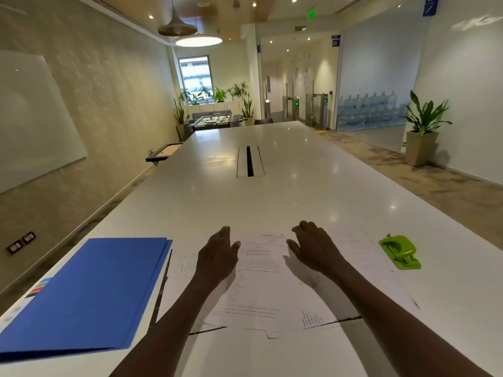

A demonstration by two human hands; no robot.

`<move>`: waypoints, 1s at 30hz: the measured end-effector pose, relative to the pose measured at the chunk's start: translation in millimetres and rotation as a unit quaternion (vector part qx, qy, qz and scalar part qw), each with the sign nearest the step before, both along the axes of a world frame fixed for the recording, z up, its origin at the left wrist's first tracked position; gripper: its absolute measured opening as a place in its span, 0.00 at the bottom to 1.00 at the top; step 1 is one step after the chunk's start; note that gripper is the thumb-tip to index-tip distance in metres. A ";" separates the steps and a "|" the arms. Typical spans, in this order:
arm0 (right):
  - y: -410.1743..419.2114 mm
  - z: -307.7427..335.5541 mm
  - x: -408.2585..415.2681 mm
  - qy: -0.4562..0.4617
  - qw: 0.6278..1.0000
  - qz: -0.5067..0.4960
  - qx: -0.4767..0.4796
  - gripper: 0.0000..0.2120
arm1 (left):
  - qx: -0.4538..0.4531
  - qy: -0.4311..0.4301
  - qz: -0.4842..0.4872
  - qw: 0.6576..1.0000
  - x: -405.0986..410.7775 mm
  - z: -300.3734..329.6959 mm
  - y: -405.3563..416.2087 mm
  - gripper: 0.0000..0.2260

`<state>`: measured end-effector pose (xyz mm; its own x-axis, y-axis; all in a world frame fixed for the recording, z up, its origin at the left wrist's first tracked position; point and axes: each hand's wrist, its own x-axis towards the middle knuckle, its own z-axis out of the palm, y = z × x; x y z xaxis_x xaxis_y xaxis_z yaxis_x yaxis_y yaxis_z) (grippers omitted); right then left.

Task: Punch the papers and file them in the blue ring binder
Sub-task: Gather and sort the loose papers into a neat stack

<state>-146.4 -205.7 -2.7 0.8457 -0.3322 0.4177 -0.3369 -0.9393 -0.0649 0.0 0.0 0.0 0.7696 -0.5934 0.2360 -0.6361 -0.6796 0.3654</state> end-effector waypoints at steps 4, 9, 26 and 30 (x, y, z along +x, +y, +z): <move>7.1 -9.1 3.5 0.069 0.997 -0.003 0.035 0.30 | 0.003 0.006 0.024 1.000 -6.0 -8.0 -3.0 0.29; 12.8 -20.5 7.7 0.142 0.986 -0.035 0.074 0.44 | 0.055 0.030 0.040 0.997 -8.0 -21.5 -8.6 0.32; 18.4 -25.4 31.7 0.173 0.964 -0.082 0.186 0.35 | 0.065 -0.037 0.123 0.990 -18.2 -59.9 -23.7 0.28; 22.1 -25.7 31.3 0.172 0.964 -0.085 0.183 0.36 | 0.083 -0.018 0.151 0.985 -13.4 -47.2 -34.5 0.32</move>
<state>-115.1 -183.6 -28.4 0.8341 -0.5494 -0.0502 -0.5441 -0.8043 -0.2389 -13.4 -34.5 -47.2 0.9097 -0.3713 0.1861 -0.4064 -0.8882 0.2144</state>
